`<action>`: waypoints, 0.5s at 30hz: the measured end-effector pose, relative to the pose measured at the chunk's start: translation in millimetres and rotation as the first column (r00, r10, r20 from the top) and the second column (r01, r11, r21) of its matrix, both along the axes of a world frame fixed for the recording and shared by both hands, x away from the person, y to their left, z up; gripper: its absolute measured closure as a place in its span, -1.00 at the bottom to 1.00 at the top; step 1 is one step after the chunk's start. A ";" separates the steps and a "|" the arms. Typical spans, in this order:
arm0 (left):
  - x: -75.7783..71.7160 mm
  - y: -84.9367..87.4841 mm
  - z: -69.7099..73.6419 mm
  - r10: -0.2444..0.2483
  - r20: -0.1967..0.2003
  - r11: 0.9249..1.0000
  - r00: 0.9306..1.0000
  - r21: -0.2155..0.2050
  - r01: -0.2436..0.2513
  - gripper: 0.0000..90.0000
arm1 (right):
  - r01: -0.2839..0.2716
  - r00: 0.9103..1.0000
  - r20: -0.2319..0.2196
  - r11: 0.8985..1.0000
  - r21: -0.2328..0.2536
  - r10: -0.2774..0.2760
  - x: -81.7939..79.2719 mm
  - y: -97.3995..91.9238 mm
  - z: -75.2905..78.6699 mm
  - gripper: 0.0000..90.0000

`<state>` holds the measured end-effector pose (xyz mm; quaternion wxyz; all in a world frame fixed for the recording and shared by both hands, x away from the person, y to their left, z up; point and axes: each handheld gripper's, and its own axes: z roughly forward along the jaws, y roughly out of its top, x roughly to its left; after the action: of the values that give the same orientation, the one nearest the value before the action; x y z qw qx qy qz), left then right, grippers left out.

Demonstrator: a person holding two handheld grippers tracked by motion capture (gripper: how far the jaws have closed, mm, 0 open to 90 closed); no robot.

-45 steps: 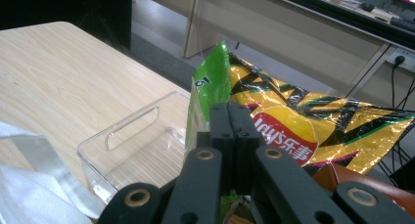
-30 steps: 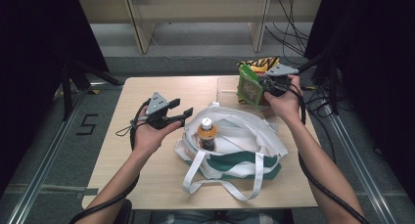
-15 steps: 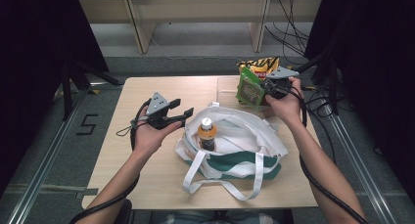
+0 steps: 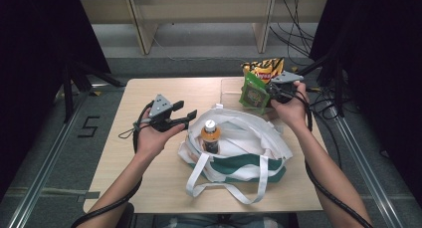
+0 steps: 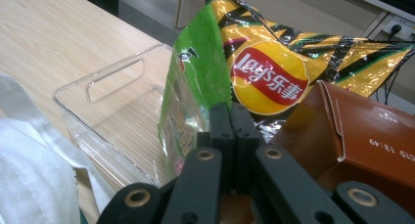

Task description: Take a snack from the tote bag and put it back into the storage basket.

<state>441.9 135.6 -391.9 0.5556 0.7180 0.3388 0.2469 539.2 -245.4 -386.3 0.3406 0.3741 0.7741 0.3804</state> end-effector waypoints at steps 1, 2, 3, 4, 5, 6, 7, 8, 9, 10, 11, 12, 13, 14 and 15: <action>-0.1 -0.2 -0.1 0.000 -0.001 1.000 1.000 -0.001 0.000 -0.14 | 0.013 1.000 0.004 1.000 0.004 -0.013 -0.5 0.8 -0.8 1.00; -0.1 -0.2 -0.1 -0.001 0.000 1.000 1.000 -0.001 0.001 -0.14 | 0.004 1.000 -0.007 1.000 -0.003 -0.004 -0.2 -0.2 -1.2 1.00; -0.1 -0.3 -0.1 -0.001 0.000 1.000 1.000 -0.001 0.001 -0.14 | 0.005 1.000 0.001 1.000 -0.010 -0.005 0.3 -0.6 -2.0 1.00; 0.0 -0.3 -0.1 -0.001 0.000 1.000 1.000 -0.001 0.001 -0.14 | 0.012 1.000 0.003 1.000 -0.003 -0.012 -0.2 0.2 -3.2 1.00; 0.1 -0.1 -0.1 -0.002 0.000 1.000 1.000 0.000 0.002 -0.14 | 0.017 1.000 -0.010 1.000 -0.004 -0.017 -0.7 0.4 -3.1 1.00; 0.1 -0.1 -0.1 -0.001 -0.001 1.000 1.000 0.000 0.001 -0.14 | 0.013 1.000 -0.009 1.000 -0.009 -0.013 -0.4 0.0 -3.9 1.00; -0.1 0.0 0.1 0.001 -0.003 1.000 1.000 0.003 -0.001 -0.14 | 0.010 1.000 -0.014 1.000 -0.005 -0.010 0.3 -0.1 -4.5 1.00; 0.0 0.0 0.0 0.000 -0.003 1.000 1.000 0.002 0.000 -0.14 | 0.006 1.000 -0.019 1.000 -0.011 -0.006 0.5 -0.4 -5.1 1.00; 0.1 0.0 -0.2 -0.001 -0.002 1.000 1.000 0.000 0.001 -0.14 | 0.016 0.999 -0.033 1.000 -0.006 -0.017 -0.6 0.5 -5.8 1.00; 0.2 -0.1 -0.4 -0.001 -0.002 1.000 1.000 0.000 0.001 -0.14 | 0.023 0.999 -0.028 1.000 0.000 -0.023 0.0 1.3 -7.4 1.00; 0.2 -0.1 -0.5 -0.001 -0.003 1.000 1.000 0.000 0.001 -0.14 | 0.008 1.000 -0.025 1.000 -0.020 -0.009 0.6 -0.3 -7.8 1.00; 0.2 -0.1 -0.5 -0.001 -0.003 1.000 1.000 0.000 0.001 -0.14 | 0.004 1.000 -0.018 1.000 -0.023 -0.005 2.0 -1.0 -8.7 1.00; 0.2 -0.1 -0.5 -0.001 -0.003 1.000 1.000 -0.001 0.001 -0.14 | 0.012 1.000 -0.007 1.000 -0.028 -0.012 2.2 -1.2 -9.2 1.00; 0.3 -0.2 -0.4 -0.002 -0.002 1.000 1.000 0.000 0.002 -0.14 | 0.019 0.999 -0.039 1.000 -0.015 -0.020 0.3 0.2 -9.3 1.00; 0.5 -0.4 -0.5 -0.003 -0.002 1.000 1.000 -0.001 0.003 -0.14 | 0.021 0.999 -0.038 1.000 -0.019 -0.021 0.5 0.0 -9.6 1.00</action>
<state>442.3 135.3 -392.5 0.5560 0.7185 0.3384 0.2452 539.7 -245.4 -395.9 0.3332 0.3863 0.7800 0.3625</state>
